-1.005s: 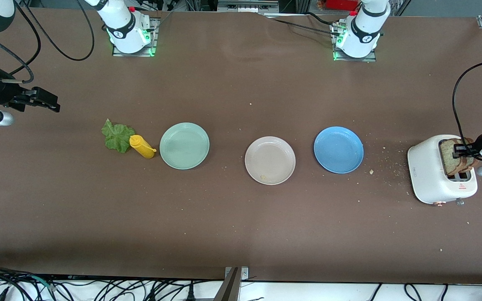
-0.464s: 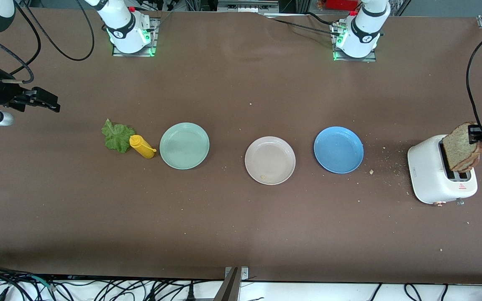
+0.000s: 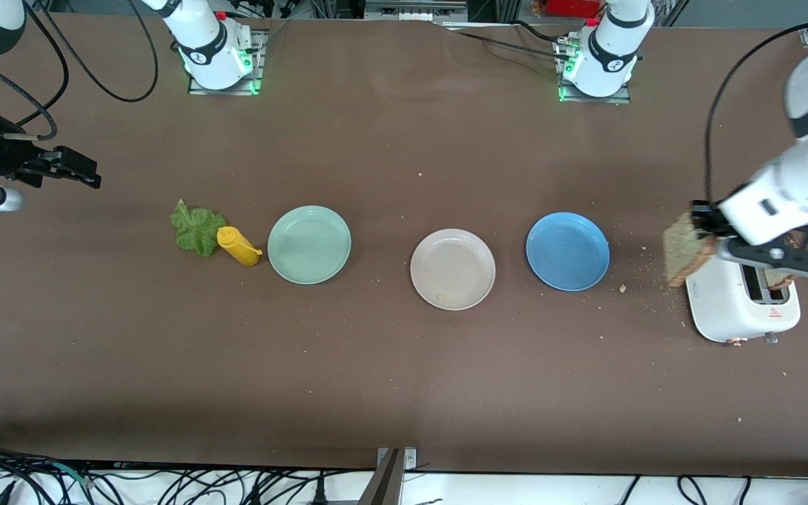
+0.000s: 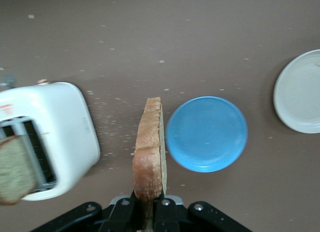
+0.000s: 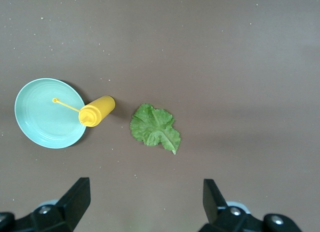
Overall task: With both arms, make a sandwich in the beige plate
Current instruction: 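Carry the bread slice with the left gripper onto the beige plate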
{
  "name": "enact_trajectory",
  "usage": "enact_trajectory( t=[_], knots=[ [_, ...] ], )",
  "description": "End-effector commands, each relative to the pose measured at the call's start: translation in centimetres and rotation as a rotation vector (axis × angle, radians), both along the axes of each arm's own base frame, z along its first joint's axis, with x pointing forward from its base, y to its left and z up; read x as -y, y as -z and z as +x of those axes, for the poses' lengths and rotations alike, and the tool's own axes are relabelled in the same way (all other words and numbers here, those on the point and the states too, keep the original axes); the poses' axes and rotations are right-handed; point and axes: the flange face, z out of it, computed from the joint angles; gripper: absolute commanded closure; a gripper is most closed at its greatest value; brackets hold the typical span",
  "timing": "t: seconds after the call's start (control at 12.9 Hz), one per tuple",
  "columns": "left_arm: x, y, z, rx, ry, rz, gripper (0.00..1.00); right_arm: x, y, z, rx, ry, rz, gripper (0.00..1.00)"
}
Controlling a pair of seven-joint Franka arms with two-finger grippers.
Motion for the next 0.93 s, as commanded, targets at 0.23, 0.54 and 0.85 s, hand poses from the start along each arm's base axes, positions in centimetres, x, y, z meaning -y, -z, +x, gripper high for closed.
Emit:
enact_trajectory(
  t=[0.23,0.54,0.85],
  knots=[
    [15.5,6.5,-1.0,-0.160,-0.088,-0.226,1.00,0.1,0.2,0.0,0.002,-0.016,0.015,0.00],
    [19.8,12.4,0.3,-0.291,-0.193,-0.529,1.00,0.1,0.2,0.0,0.002,-0.016,0.017,0.00],
    [24.1,17.2,0.2,-0.311,-0.226,-0.634,1.00,0.1,0.2,0.0,0.002,-0.016,0.015,0.00]
  ],
)
